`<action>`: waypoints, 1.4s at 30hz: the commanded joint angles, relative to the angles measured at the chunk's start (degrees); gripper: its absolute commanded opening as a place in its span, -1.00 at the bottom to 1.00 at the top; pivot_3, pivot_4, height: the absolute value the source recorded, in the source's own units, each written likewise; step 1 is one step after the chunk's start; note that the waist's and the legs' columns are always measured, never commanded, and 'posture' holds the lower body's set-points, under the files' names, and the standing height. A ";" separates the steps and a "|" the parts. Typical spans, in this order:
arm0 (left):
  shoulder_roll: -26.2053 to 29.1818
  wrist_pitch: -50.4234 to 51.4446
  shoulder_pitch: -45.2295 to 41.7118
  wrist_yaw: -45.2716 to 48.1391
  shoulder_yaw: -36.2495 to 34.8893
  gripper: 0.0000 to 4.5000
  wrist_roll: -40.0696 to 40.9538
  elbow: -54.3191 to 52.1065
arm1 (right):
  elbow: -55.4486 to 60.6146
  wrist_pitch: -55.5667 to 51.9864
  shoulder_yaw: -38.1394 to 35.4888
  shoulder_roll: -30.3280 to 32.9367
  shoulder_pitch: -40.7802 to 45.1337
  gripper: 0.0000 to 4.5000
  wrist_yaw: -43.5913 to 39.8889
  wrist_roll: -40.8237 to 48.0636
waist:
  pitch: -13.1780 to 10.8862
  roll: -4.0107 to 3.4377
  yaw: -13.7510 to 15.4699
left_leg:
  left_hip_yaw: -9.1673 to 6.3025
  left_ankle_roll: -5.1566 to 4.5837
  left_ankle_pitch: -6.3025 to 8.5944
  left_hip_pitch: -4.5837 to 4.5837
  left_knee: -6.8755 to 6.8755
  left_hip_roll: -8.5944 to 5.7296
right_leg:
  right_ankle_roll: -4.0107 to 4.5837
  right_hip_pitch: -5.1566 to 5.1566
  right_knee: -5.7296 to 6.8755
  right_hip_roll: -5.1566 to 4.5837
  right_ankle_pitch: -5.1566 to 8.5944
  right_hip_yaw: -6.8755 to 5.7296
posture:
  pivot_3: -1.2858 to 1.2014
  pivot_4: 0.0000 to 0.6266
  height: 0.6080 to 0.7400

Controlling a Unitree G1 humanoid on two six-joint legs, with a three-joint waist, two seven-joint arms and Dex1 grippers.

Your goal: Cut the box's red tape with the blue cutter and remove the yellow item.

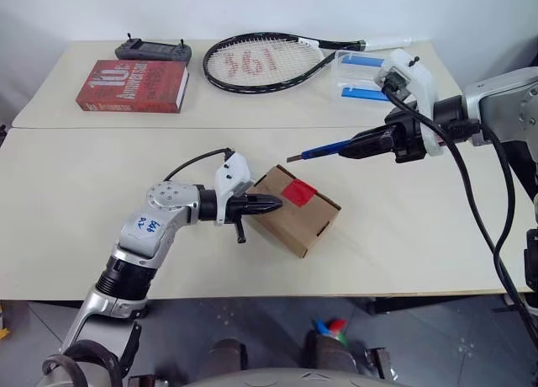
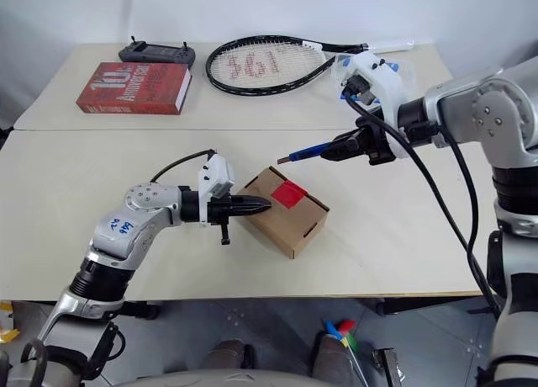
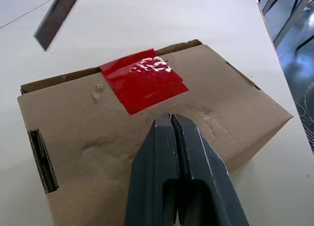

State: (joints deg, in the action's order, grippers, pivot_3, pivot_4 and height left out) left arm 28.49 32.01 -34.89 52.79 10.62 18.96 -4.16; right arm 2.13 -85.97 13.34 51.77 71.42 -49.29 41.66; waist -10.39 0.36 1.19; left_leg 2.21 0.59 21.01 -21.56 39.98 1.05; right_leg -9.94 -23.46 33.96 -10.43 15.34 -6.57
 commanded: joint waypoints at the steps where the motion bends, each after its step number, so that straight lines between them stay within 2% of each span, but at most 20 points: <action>1: 0.54 0.15 1.57 0.47 0.95 -0.99 -0.67 -0.98 | 2.18 0.23 -1.82 0.34 -0.42 -0.92 -0.58 0.04 | 0.00 0.00 0.00 | 0.00 0.00 0.00 0.00 0.00 0.00 | 0.00 0.00 0.00 0.00 0.00 0.00 | 0.03 -0.52 1.00; 16: 0.48 0.05 1.78 0.47 1.27 -0.99 -0.92 -1.21 | 5.95 -0.85 -2.03 1.13 -5.54 -0.92 -0.24 0.06 | 0.00 -0.01 -0.05 | 0.00 0.00 0.00 0.02 0.02 0.00 | 0.00 0.01 0.03 0.00 0.00 0.01 | 0.03 -0.52 1.00; 24: 0.15 -0.14 1.79 0.44 1.46 -0.99 -0.90 -0.97 | 2.64 0.77 -4.11 0.12 -2.99 -0.92 -0.53 -0.35 | 0.00 -0.01 -0.01 | 0.01 0.00 0.00 0.02 0.03 0.00 | 0.00 0.02 0.03 0.00 0.00 0.01 | 0.03 -0.52 1.00; 30: 0.08 -0.12 1.92 0.27 1.46 -0.99 -0.88 -1.02 | 1.98 1.45 -3.61 0.37 -2.55 -0.92 -0.79 -0.66 | 0.00 -0.01 0.03 | 0.00 0.00 0.00 0.02 0.03 0.00 | 0.00 0.02 0.03 0.00 0.00 0.02 | 0.03 -0.52 1.00; 42: -0.11 0.26 2.12 0.01 1.60 -0.99 -0.81 -1.63 | 4.64 3.47 -0.99 2.97 -6.88 -0.92 -1.73 -2.26 | 0.00 -0.01 0.05 | 0.00 0.00 0.00 0.02 0.04 0.00 | 0.00 0.03 0.04 0.00 0.00 0.02 | 0.03 -0.52 1.00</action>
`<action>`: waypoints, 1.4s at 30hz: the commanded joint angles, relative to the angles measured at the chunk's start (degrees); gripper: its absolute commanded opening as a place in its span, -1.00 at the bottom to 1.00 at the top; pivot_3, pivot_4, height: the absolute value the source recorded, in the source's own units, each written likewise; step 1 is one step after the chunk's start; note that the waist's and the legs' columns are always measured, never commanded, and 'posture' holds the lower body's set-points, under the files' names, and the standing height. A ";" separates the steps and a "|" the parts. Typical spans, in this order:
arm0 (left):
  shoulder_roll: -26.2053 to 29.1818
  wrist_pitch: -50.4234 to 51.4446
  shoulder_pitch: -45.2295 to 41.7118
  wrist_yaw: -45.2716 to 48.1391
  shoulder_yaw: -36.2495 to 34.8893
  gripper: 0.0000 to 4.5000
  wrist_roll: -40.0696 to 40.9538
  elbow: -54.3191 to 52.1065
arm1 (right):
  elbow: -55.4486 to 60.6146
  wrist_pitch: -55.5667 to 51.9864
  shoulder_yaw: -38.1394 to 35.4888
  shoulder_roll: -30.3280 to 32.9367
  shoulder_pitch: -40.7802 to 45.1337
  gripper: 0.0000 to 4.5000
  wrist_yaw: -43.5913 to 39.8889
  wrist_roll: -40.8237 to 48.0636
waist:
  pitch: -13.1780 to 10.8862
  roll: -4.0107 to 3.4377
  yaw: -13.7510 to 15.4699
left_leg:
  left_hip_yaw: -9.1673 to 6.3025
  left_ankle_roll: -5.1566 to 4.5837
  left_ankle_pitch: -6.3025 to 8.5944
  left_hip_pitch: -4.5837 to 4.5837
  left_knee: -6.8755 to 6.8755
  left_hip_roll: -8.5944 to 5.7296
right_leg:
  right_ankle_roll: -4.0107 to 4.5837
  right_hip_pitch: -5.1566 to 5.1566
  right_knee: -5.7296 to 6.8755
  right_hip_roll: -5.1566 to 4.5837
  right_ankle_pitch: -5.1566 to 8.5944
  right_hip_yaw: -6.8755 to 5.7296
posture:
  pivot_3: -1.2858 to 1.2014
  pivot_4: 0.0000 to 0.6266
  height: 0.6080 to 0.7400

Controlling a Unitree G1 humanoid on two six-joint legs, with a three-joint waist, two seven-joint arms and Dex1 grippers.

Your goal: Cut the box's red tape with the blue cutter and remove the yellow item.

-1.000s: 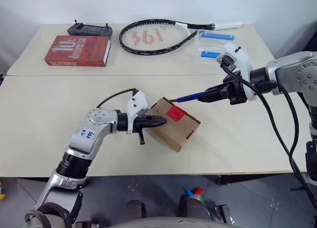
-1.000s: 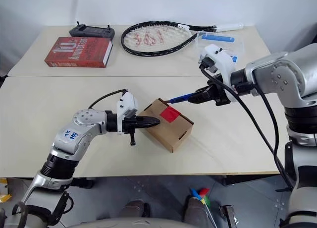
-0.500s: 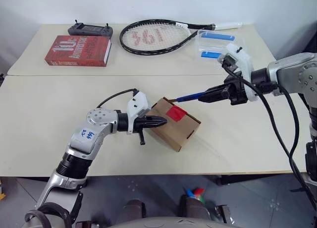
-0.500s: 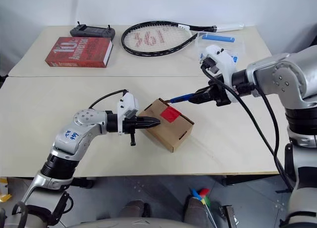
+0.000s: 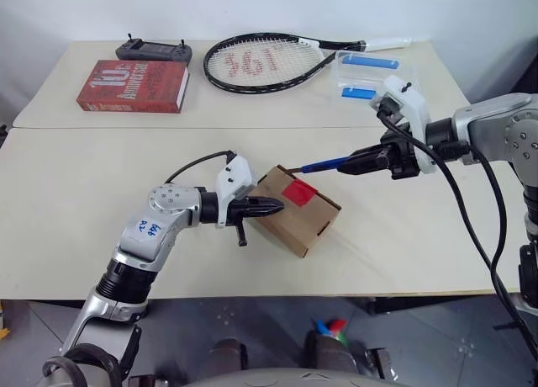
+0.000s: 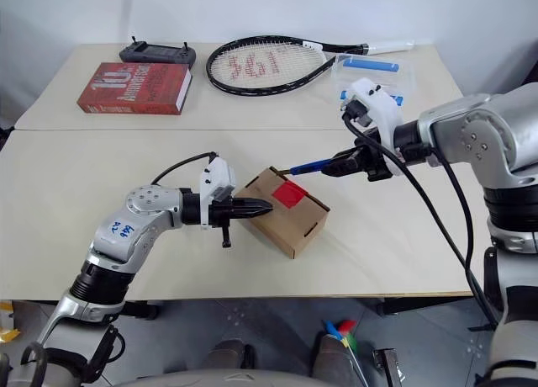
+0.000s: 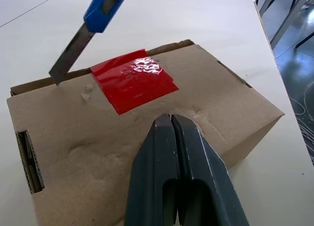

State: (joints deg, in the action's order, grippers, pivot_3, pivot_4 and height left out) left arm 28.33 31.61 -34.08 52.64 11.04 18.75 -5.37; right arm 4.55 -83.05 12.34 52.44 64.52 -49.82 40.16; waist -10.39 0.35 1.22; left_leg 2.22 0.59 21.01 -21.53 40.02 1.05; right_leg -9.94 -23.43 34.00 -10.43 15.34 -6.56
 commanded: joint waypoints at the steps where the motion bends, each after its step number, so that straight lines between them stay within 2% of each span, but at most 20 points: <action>1: 0.06 0.72 1.35 0.17 1.19 -0.99 -0.58 -0.49 | 2.58 0.60 0.27 2.78 -0.14 -0.92 -1.80 -0.65 | 0.00 0.00 0.08 | 0.00 0.00 0.00 0.00 0.00 0.00 | 0.00 0.00 0.00 0.00 0.00 0.00 | 0.03 -0.52 1.00; 6: -0.02 0.78 1.10 0.22 1.21 -0.99 -0.65 -0.31 | 4.03 -1.81 -0.20 2.51 -0.26 -0.92 -2.93 1.12 | 0.00 0.00 0.07 | 0.00 0.00 0.00 0.01 0.00 0.00 | 0.00 0.01 0.00 0.00 0.00 0.00 | 0.03 -0.52 1.00; 19: 0.05 1.54 0.99 0.23 1.19 -0.99 -0.47 -0.85 | 2.90 2.31 0.24 6.04 -3.27 -0.92 -4.96 -1.41 | 0.00 0.00 0.11 | 0.00 0.00 0.00 0.02 0.02 0.00 | 0.00 0.04 0.00 0.00 0.00 0.00 | 0.03 -0.52 1.00; 28: -0.03 1.77 0.66 0.32 1.30 -0.99 -0.48 -0.94 | 0.04 2.34 -3.52 1.51 -0.13 -0.92 -4.04 -0.49 | 0.00 0.00 -0.05 | 0.00 0.00 0.00 0.05 0.05 0.00 | 0.01 0.04 0.04 0.00 -0.01 0.01 | 0.03 -0.52 1.00; 34: 0.02 2.06 0.73 0.26 1.31 -0.99 -0.42 -1.19 | -0.34 2.76 -3.40 0.74 0.57 -0.92 -3.78 -1.06 | 0.00 0.00 -0.02 | 0.00 0.00 0.00 0.05 0.03 0.00 | 0.01 0.04 0.03 0.00 -0.01 0.01 | 0.03 -0.52 1.00; 42: 0.04 2.40 0.74 0.20 1.22 -0.99 -0.41 -1.34 | 0.74 4.38 -1.23 0.66 -2.67 -0.92 -3.10 -2.95 | 0.00 0.00 0.03 | 0.00 0.00 0.00 0.05 0.04 0.00 | 0.01 0.05 0.03 0.00 -0.01 0.01 | 0.03 -0.52 1.00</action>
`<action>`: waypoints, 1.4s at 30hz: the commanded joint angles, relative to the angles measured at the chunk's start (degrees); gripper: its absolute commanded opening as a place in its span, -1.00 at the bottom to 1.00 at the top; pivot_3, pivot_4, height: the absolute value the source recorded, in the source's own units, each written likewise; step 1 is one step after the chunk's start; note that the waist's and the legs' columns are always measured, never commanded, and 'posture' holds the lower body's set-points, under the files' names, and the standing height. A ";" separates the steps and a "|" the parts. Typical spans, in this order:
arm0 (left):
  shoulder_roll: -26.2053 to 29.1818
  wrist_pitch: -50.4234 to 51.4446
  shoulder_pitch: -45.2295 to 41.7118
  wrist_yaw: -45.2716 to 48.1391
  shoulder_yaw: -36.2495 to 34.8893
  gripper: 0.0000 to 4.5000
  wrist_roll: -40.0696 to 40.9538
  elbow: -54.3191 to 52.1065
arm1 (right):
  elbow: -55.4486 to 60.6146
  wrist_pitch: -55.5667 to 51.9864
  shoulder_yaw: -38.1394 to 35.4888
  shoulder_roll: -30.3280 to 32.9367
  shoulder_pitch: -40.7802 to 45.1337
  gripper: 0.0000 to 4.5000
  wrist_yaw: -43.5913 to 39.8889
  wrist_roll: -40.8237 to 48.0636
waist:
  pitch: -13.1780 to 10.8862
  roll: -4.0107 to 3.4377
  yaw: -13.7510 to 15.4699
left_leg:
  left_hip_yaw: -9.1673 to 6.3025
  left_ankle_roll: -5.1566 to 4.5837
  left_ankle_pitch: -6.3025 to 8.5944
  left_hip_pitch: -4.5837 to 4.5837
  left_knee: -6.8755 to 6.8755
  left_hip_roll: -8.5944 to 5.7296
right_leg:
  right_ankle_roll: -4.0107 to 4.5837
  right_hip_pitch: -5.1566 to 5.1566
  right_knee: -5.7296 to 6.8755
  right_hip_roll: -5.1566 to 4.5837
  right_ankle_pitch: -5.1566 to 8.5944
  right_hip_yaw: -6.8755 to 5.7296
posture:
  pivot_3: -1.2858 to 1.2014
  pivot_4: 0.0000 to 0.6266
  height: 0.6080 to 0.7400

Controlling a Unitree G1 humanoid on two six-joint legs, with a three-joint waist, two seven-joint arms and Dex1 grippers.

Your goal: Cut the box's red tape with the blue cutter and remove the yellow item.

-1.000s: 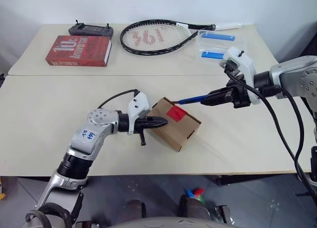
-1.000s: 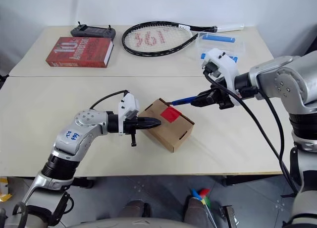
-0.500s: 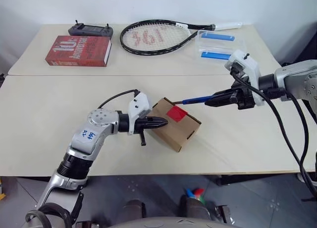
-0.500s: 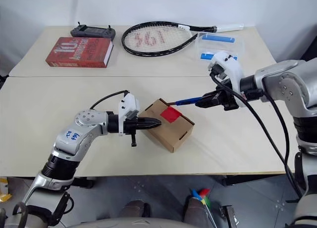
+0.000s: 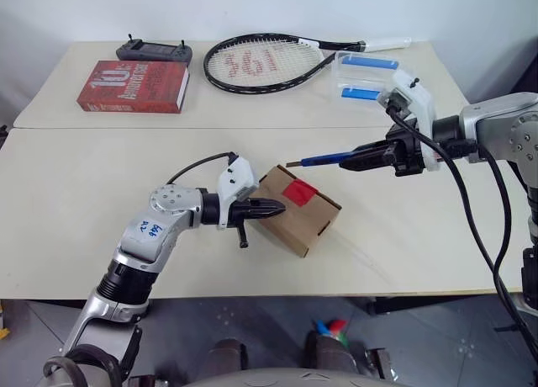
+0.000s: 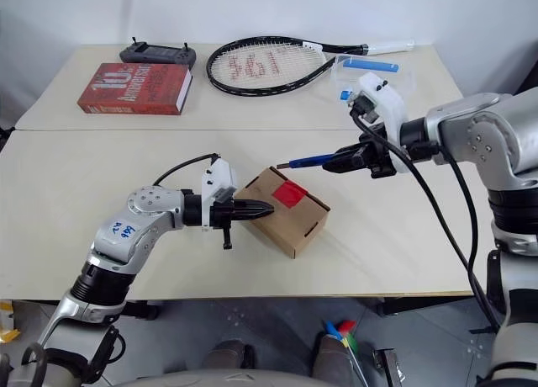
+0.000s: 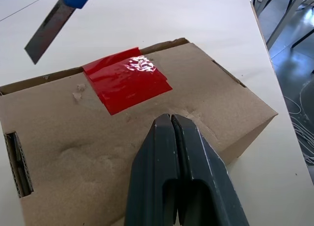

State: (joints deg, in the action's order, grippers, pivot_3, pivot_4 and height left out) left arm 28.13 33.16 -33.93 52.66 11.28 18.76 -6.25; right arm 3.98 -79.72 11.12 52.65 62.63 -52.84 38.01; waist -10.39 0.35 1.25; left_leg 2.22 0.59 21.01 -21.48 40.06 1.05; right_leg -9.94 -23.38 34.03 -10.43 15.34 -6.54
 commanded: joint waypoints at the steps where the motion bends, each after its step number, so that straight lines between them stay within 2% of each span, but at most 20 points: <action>1: 0.26 0.88 0.61 0.17 0.98 -0.99 -0.43 -0.51 | 1.71 0.74 0.12 0.60 -1.07 -0.92 -0.39 -0.68 | 0.00 0.00 -0.03 | 0.00 0.00 0.00 0.00 0.00 0.00 | 0.00 0.00 0.00 0.00 0.00 0.00 | 0.03 -0.52 1.00; 10: 0.43 0.96 0.77 0.28 0.89 -0.99 -0.44 -0.58 | 3.66 -0.78 -0.46 0.30 -2.11 -0.92 -0.95 0.01 | 0.00 0.00 -0.05 | 0.00 0.00 0.00 0.00 0.00 0.00 | 0.00 0.00 0.00 0.00 0.00 0.00 | 0.03 -0.52 1.00; 21: 0.53 1.04 0.90 0.40 1.00 -0.99 -0.41 -0.77 | 0.27 -0.53 -2.67 -0.08 3.05 -0.92 -0.85 -0.13 | 0.00 0.00 -0.03 | 0.00 0.00 0.00 0.00 0.00 0.00 | 0.00 0.00 0.00 0.00 0.00 0.00 | 0.03 -0.52 1.00; 35: 0.52 1.19 0.61 0.59 1.28 -0.99 -0.51 -0.59 | 4.62 -2.50 -2.23 -0.55 -2.57 -0.92 0.47 0.86 | 0.00 0.00 -0.06 | 0.00 0.00 0.00 0.01 0.00 0.00 | 0.00 0.00 0.01 0.00 0.00 0.00 | 0.03 -0.52 1.00; 42: 0.85 0.88 0.19 0.75 1.60 -0.99 -1.16 0.00 | 5.82 -3.86 -1.27 0.39 -1.66 -0.92 -0.50 1.23 | 0.00 0.00 -0.06 | 0.00 0.00 0.00 0.01 0.00 0.00 | 0.00 0.00 0.01 0.00 0.00 0.00 | 0.03 -0.52 1.00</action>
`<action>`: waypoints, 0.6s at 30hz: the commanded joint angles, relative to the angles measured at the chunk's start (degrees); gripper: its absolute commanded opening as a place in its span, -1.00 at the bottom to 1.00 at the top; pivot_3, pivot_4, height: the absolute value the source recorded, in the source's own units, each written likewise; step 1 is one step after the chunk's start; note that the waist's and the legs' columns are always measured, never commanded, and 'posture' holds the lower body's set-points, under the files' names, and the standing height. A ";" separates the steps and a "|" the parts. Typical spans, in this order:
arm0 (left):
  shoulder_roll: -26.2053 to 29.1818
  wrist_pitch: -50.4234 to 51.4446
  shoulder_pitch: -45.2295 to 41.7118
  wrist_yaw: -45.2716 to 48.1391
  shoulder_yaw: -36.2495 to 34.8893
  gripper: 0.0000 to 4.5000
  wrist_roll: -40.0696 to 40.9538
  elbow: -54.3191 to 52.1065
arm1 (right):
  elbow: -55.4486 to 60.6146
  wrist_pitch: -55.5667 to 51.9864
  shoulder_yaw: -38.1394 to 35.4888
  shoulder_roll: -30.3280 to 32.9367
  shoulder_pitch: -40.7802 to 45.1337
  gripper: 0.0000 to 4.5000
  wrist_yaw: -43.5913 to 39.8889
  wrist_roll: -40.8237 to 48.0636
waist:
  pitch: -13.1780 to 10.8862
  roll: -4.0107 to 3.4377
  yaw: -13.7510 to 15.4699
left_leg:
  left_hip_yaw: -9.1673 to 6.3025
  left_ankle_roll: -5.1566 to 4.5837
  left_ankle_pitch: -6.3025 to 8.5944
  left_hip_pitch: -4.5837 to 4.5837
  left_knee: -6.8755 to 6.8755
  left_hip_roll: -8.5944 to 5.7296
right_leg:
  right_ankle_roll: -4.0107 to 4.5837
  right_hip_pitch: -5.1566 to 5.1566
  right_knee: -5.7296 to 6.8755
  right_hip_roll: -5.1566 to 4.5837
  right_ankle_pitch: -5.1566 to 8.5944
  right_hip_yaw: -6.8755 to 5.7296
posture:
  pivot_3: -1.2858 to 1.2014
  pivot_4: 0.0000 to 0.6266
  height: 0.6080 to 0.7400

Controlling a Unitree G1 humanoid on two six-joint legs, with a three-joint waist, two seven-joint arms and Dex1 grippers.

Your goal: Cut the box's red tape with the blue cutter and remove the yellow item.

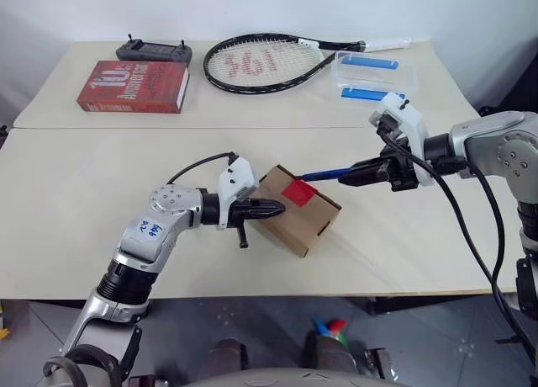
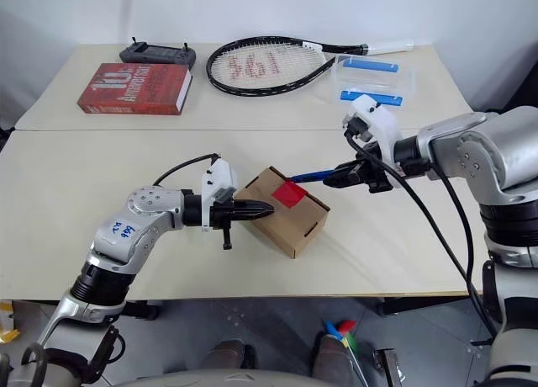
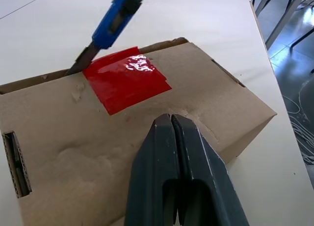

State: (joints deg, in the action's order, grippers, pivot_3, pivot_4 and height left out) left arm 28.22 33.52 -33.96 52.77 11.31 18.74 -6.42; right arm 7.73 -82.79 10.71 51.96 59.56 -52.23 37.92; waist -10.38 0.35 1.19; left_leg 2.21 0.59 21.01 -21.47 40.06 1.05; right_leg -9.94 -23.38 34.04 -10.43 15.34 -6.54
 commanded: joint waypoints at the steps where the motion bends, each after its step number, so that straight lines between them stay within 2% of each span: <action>1: 0.83 0.43 0.08 0.59 1.86 -0.99 -1.48 0.31 | 2.27 -1.20 -0.63 1.15 1.77 -0.92 -1.29 1.48 | 0.00 0.00 0.02 | 0.00 0.00 0.00 0.00 0.00 0.00 | 0.00 0.00 0.00 0.00 0.00 0.00 | 0.03 -0.52 1.00; 18: -0.50 7.66 -1.54 -5.00 4.65 -0.99 -3.53 0.77 | 1.60 -3.84 5.86 5.27 5.16 -0.92 -3.40 -0.02 | 0.03 -0.01 0.31 | -0.03 0.00 0.00 0.27 0.03 0.00 | 0.00 0.33 -0.02 -0.01 0.00 0.00 | 0.03 -0.52 1.00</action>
State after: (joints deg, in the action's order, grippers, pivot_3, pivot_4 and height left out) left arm 27.67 39.11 -36.41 49.01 13.84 17.56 -7.57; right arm 8.92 -86.23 15.86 55.97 64.12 -54.42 37.65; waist -10.36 0.34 1.50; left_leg 2.18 0.59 21.01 -21.19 40.09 1.04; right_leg -9.94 -23.02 34.01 -10.44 15.33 -6.54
